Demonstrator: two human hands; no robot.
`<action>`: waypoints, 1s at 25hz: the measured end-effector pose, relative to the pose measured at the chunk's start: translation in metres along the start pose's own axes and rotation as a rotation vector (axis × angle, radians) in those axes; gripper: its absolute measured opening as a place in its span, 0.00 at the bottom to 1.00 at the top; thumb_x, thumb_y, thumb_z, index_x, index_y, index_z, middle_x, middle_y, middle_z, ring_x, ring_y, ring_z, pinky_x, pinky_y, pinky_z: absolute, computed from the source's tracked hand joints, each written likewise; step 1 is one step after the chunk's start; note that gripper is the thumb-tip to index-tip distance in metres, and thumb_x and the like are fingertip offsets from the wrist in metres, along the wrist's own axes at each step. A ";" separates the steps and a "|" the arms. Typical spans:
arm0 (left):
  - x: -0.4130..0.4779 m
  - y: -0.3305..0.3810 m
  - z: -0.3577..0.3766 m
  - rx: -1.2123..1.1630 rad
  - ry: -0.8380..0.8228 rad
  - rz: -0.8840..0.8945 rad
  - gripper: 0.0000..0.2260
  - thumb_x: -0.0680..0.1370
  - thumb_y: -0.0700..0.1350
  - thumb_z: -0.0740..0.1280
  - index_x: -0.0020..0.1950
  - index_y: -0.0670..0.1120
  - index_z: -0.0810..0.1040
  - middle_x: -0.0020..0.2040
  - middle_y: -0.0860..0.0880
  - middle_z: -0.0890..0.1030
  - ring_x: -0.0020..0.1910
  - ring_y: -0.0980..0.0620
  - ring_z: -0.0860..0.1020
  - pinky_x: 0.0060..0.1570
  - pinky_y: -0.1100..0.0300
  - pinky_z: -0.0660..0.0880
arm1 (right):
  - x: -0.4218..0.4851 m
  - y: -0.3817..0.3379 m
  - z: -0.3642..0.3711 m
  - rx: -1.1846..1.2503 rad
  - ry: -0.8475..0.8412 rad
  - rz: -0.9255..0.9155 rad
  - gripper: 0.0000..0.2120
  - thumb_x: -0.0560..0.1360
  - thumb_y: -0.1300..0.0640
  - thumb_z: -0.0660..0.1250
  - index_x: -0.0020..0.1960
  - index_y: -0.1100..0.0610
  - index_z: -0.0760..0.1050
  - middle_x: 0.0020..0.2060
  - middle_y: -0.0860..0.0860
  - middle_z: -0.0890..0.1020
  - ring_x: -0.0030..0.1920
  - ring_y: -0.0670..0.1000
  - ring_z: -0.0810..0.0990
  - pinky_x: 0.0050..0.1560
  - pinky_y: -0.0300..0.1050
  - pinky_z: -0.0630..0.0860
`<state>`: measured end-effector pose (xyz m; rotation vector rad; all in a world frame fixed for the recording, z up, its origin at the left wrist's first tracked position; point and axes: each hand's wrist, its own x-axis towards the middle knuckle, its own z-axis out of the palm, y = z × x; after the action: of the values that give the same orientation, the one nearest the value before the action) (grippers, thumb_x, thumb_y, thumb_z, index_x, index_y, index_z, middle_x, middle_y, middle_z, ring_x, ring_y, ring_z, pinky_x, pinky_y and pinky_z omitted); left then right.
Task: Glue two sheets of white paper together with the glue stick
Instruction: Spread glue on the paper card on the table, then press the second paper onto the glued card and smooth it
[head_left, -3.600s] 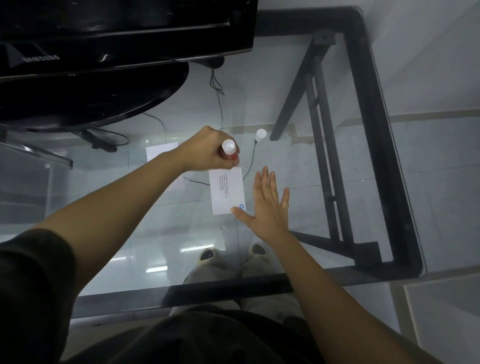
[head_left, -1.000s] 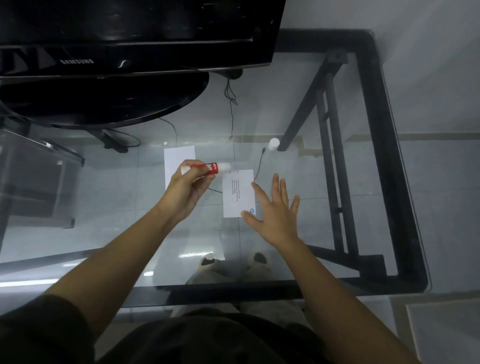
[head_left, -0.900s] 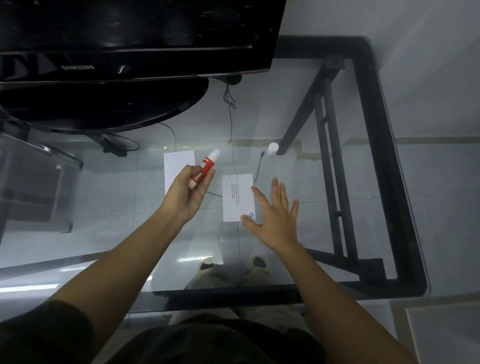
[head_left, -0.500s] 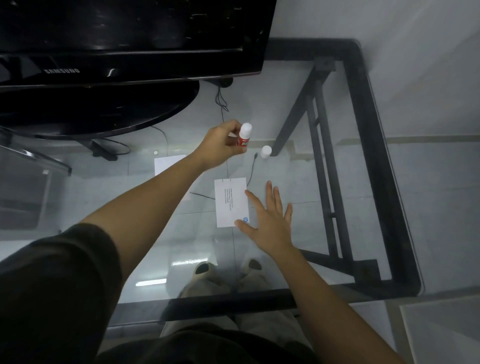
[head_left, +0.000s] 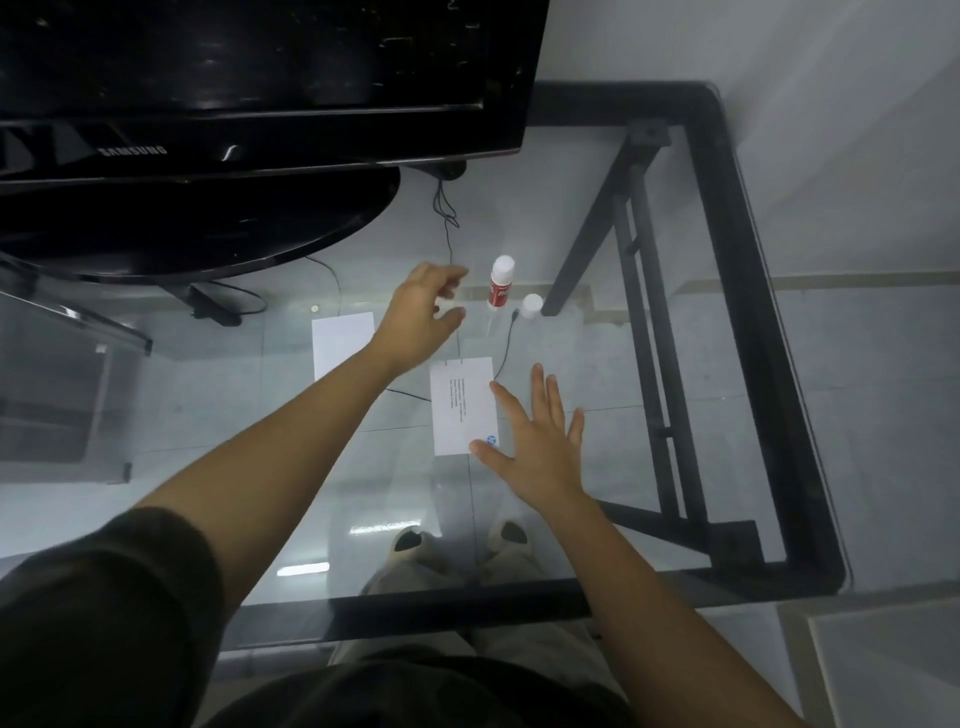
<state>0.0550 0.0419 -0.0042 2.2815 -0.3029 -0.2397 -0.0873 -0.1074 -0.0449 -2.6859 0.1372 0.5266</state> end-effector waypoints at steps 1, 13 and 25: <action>-0.015 -0.008 -0.003 0.046 0.017 0.011 0.18 0.75 0.40 0.68 0.64 0.43 0.73 0.57 0.42 0.75 0.51 0.51 0.75 0.50 0.62 0.71 | 0.000 -0.001 -0.001 0.007 -0.005 -0.001 0.37 0.71 0.34 0.60 0.73 0.40 0.47 0.76 0.51 0.38 0.74 0.55 0.35 0.69 0.63 0.35; -0.066 -0.024 0.016 0.149 -0.201 -0.116 0.17 0.71 0.44 0.72 0.57 0.42 0.74 0.56 0.42 0.72 0.56 0.45 0.70 0.56 0.57 0.69 | -0.001 -0.006 -0.006 -0.002 -0.023 0.007 0.37 0.71 0.35 0.61 0.74 0.42 0.47 0.76 0.52 0.38 0.74 0.55 0.36 0.70 0.64 0.36; -0.083 -0.012 0.019 -0.532 0.009 -0.359 0.25 0.71 0.39 0.72 0.60 0.55 0.63 0.51 0.50 0.72 0.46 0.48 0.79 0.40 0.63 0.80 | 0.000 -0.010 -0.004 0.120 0.047 0.046 0.38 0.70 0.40 0.67 0.73 0.48 0.53 0.76 0.52 0.45 0.75 0.54 0.40 0.71 0.59 0.36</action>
<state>-0.0273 0.0604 -0.0197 1.7911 0.1672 -0.4365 -0.0842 -0.0999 -0.0381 -2.5839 0.2369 0.4545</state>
